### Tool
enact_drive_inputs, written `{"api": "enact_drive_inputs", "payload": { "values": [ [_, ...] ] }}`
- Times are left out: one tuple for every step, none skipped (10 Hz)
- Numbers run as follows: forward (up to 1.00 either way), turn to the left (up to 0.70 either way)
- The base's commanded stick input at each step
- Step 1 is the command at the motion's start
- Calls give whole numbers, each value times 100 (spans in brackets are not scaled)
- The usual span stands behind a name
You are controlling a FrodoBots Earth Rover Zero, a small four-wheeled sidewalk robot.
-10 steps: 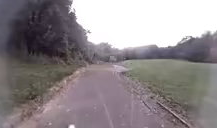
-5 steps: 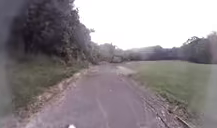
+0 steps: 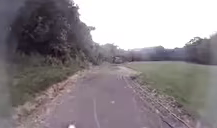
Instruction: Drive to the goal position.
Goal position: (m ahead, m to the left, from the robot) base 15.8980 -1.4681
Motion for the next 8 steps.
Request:
{"api": "enact_drive_inputs", "payload": {
  "values": [
    [85, 0],
    [85, 0],
    [85, 0],
    [85, 0],
    [85, 0],
    [85, 0],
    [85, 0],
    [85, 0]
  ]
}}
